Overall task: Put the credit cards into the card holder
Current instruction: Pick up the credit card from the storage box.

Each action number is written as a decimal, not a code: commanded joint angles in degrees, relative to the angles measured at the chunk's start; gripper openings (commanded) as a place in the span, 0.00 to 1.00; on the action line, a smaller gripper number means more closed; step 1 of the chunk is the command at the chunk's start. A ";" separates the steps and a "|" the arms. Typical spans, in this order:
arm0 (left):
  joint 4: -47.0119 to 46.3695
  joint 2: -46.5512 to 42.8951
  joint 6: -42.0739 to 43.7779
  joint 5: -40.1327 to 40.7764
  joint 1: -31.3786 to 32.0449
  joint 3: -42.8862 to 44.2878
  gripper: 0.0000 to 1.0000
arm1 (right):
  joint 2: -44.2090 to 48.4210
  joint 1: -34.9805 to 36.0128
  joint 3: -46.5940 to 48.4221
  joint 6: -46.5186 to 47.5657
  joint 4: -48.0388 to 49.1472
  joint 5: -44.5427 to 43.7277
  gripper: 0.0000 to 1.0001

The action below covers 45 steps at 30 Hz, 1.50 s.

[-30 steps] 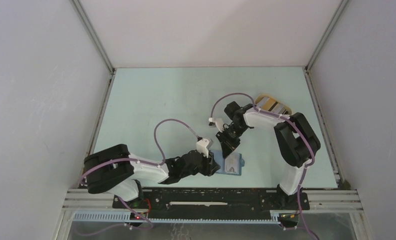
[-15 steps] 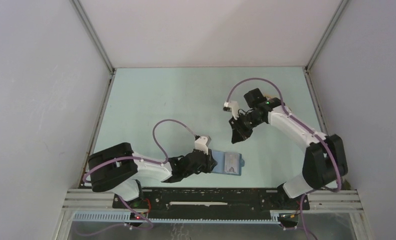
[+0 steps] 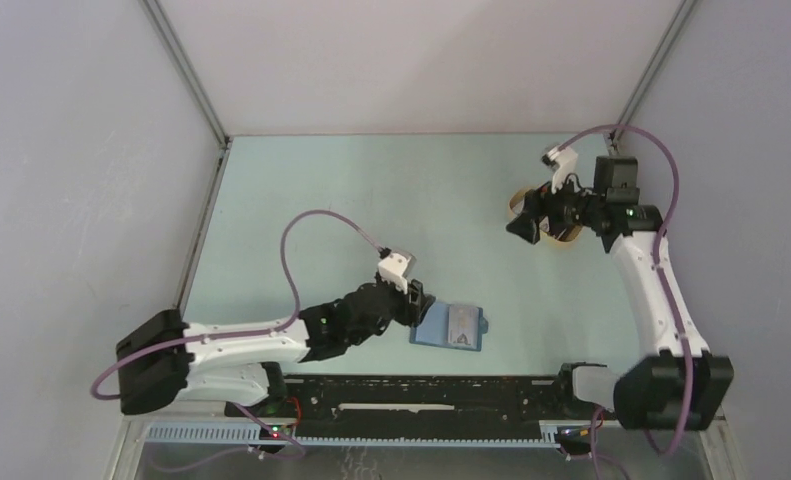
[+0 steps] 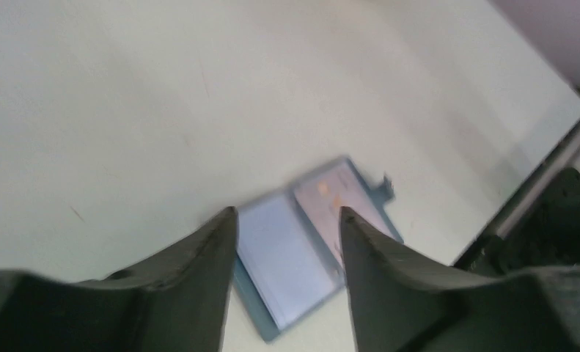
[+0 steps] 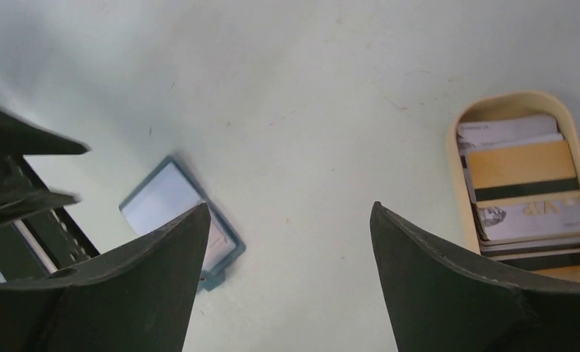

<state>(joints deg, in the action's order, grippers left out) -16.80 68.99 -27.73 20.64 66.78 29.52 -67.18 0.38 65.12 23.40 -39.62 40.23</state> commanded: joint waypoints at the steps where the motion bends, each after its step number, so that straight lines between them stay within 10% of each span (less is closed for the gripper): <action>1: -3.37 -7.17 19.22 6.83 -2.19 5.28 0.67 | -8.50 -7.86 3.84 -12.42 5.50 6.39 0.88; 5: -9.99 -9.98 24.79 2.97 -7.96 8.74 0.99 | -13.98 -14.41 3.09 -27.76 12.98 3.76 0.81; 14: -3.82 -2.63 36.64 -13.46 -16.33 25.08 1.00 | -22.97 -18.67 2.45 -44.85 18.96 -9.35 0.72; 22: -18.44 1.45 40.68 -16.03 -17.10 12.28 1.00 | -30.49 -19.50 2.65 -46.86 20.68 -10.39 0.66; 45: -9.45 10.71 40.03 -17.31 -17.19 18.53 0.97 | -40.93 -21.65 5.67 -49.61 23.45 -3.65 0.53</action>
<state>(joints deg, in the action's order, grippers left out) -25.50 79.83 11.05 4.16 50.00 44.84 -107.66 -21.41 68.36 -24.62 -18.50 33.91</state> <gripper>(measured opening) 0.969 0.539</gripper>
